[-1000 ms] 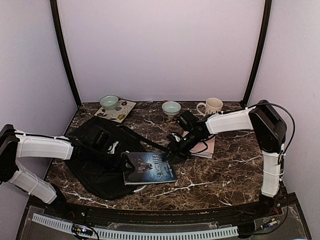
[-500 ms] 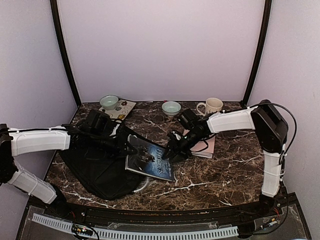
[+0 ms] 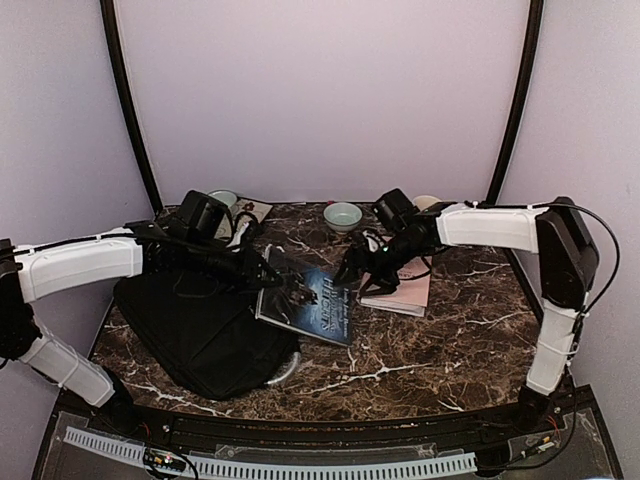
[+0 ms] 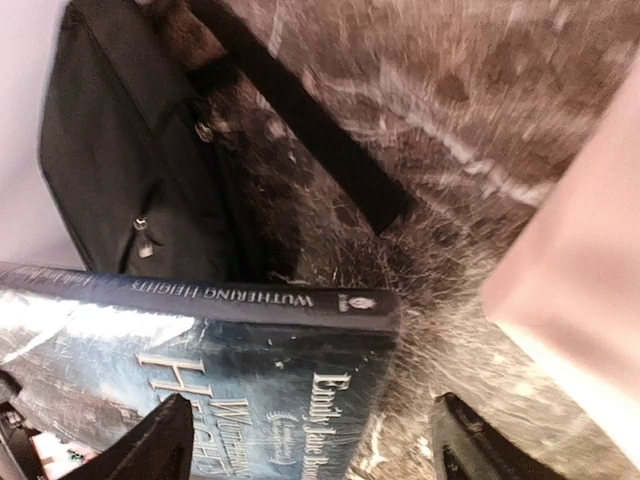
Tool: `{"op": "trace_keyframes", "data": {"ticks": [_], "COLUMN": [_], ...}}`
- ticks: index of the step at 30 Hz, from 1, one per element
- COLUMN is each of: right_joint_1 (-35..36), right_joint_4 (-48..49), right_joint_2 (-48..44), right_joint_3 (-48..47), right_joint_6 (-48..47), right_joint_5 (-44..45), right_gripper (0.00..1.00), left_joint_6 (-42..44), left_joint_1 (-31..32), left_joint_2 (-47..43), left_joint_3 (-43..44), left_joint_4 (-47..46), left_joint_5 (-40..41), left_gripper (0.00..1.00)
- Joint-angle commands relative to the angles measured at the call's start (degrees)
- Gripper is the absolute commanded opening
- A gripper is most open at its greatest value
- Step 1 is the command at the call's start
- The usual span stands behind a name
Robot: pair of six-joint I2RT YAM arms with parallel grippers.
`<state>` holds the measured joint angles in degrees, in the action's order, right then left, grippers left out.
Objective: Pack the student bag
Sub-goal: Pick up the book at the center of the board, then pass from the left arm to the right
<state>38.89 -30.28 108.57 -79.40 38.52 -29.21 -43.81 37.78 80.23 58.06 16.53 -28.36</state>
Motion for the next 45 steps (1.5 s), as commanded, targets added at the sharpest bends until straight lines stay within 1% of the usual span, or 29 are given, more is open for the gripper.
{"op": "trace_keyframes", "data": {"ticks": [1, 4, 8, 12, 14, 19, 21, 23, 27, 29, 30, 31, 34, 38, 43, 45], "right_joint_1": [-3.35, -5.71, -8.24, -8.9, -8.97, -9.03, -9.09, -9.54, -10.44, -10.84, -10.94, -11.05, -11.12, -11.13, -11.12, -11.13], "right_joint_4": [-4.11, -2.21, 8.56, 15.34, 21.56, 33.71, 38.56, 44.97, 61.93, 67.96, 69.87, 71.31, 74.67, 77.57, 82.23, 82.68], "right_joint_2": [-10.09, -16.09, -25.63, -31.31, -33.33, -36.02, -36.92, -37.68, -38.67, -39.06, -39.31, -39.54, -39.86, -39.32, -38.95, -38.87], "right_joint_3": [-1.78, 1.26, 9.97, 16.23, 19.2, 22.9, 24.03, 25.8, 30.94, 32.68, 33.19, 33.45, 33.25, 31.78, 29.99, 29.48], "right_joint_6": [-2.17, -1.21, 5.8, 8.92, 11.74, 18.75, 21.72, 25.81, 36.74, 41.41, 42.63, 43.27, 45.91, 47.94, 51.25, 51.62], "right_joint_5": [4.82, 1.33, -7.27, -14.23, -17.0, -21.71, -22.02, -22.91, -25.19, -26.04, -26.27, -26.35, -26.34, -26.53, -26.66, -26.39], "right_gripper": [0.87, 0.93, 1.0, 1.0, 0.99, 0.93, 0.88, 0.8, 0.55, 0.47, 0.43, 0.4, 0.37, 0.22, 0.15, 0.08], "left_joint_6": [3.45, 4.26, 2.01, -0.08, -0.52, -3.36, -4.83, -6.07, -9.27, -9.93, -9.86, -9.69, -9.55, -9.26, -10.96, -11.49], "left_joint_1": [0.14, 0.01, -0.62, -1.08, -1.21, -1.44, -1.6, -1.8, -2.18, -2.19, -3.46, -4.18, -5.05, -5.08, -5.08, -5.1], "left_joint_2": [-4.56, -4.11, -2.81, -0.75, 0.43, 2.68, 2.99, 3.08, 3.0, 2.99, 2.98, 2.9, 2.67, 2.74, 3.21, 3.71], "left_joint_3": [8.24, 12.64, 17.67, 23.96, 26.63, 29.3, 29.39, 29.34, 28.77, 28.93, 29.37, 29.54, 29.33, 28.43, 25.63, 24.5], "left_joint_4": [-2.78, -1.38, -3.11, -4.54, -4.59, -8.26, -10.56, -11.97, -15.94, -16.58, -16.11, -15.76, -15.01, -14.43, -16.07, -16.63], "left_joint_5": [-4.25, -5.32, -8.81, -12.68, -14.28, -20.56, -22.07, -22.91, -23.96, -24.31, -24.22, -24.22, -24.5, -25.17, -25.28, -25.19], "left_gripper": [0.0, 0.0, 0.0, 0.0, 0.0, 0.0, 0.0, 0.0, 0.0, 0.0, 0.0, 0.0, 0.0, 0.0, 0.0, 0.0]}}
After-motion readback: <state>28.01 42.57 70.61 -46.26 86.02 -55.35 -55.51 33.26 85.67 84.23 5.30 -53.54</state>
